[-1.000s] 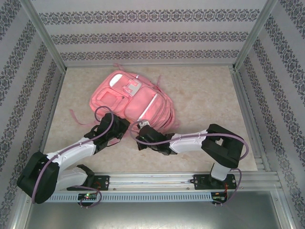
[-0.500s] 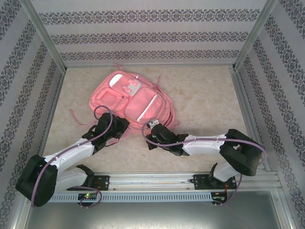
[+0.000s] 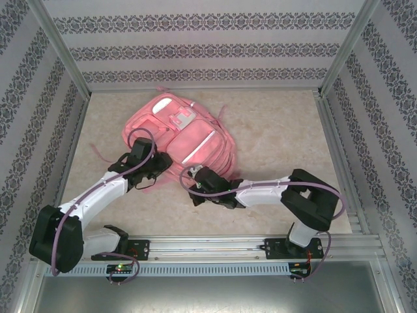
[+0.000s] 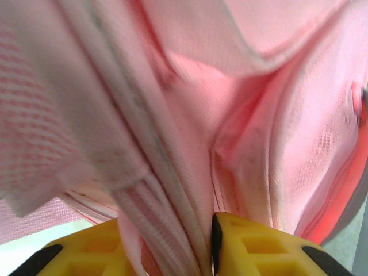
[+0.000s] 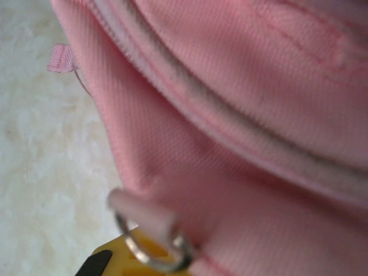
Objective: Pack the student bag
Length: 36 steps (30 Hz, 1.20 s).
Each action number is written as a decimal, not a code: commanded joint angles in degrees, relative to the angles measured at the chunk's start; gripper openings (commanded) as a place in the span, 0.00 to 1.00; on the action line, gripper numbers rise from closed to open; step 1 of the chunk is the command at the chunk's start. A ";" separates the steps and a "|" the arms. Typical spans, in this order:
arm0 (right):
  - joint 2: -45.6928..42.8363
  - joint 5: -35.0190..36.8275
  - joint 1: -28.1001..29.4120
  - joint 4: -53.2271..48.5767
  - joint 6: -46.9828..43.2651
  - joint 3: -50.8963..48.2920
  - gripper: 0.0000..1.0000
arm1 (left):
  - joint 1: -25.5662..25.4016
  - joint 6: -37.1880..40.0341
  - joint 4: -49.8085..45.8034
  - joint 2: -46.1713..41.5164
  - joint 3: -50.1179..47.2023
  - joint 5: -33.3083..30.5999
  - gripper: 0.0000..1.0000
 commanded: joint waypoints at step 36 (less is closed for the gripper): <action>-2.89 4.69 -1.43 -1.30 5.52 -1.92 0.00 | -5.59 -0.27 13.89 0.70 -5.85 3.49 0.00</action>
